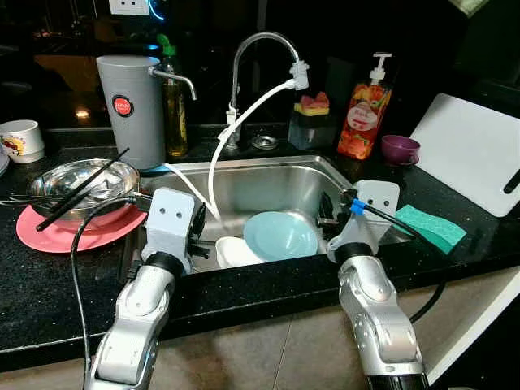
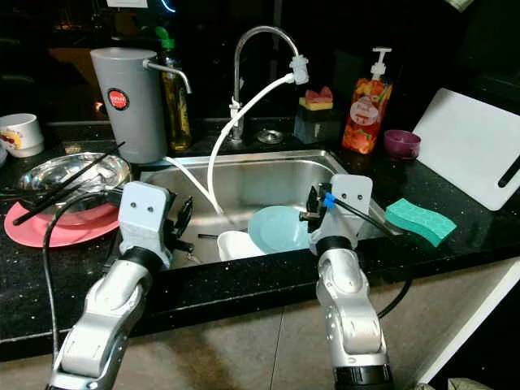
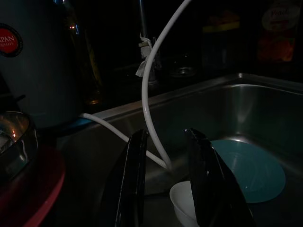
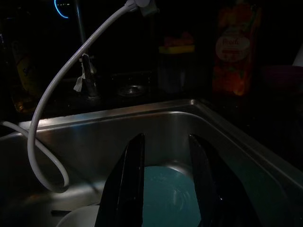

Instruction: Kitchen organization

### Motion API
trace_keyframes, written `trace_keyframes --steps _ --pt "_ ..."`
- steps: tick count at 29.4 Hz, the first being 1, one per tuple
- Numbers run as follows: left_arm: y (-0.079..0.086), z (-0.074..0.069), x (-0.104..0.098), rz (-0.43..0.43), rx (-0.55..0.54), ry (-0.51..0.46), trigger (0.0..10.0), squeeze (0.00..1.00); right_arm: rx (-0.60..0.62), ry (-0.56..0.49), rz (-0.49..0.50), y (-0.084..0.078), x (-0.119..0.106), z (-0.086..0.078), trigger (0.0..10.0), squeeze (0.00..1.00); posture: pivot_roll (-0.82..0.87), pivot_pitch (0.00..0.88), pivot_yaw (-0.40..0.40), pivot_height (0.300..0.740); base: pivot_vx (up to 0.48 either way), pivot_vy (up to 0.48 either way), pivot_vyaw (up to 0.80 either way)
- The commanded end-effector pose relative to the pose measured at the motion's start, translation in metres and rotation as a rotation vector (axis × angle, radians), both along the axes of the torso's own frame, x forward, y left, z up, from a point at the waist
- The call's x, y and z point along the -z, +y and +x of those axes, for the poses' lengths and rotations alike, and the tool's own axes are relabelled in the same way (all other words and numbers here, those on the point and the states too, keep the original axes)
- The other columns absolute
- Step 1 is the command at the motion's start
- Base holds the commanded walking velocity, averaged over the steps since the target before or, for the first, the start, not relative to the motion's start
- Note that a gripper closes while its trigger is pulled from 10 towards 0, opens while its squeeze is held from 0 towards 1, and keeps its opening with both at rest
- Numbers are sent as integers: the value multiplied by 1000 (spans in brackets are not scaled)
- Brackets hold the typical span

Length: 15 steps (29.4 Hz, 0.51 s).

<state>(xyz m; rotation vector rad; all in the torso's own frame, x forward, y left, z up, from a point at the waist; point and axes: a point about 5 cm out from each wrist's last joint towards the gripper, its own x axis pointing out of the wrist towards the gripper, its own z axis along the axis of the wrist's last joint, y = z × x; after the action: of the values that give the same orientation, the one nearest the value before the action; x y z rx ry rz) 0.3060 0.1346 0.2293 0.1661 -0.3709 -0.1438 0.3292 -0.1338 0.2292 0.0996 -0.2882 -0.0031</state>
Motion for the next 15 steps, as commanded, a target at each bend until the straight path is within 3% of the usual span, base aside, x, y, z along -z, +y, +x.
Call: trace_keyframes --steps 1,15 --pt "-4 -1 0 -10 11 3 10000 0 3 12 -3 -1 2 -2 10000 0 122 87 -64 740 0 0 0" --pt "-3 0 -1 -10 7 0 10000 0 -8 10 0 2 0 0 10000 0 121 90 -69 740 0 0 0"
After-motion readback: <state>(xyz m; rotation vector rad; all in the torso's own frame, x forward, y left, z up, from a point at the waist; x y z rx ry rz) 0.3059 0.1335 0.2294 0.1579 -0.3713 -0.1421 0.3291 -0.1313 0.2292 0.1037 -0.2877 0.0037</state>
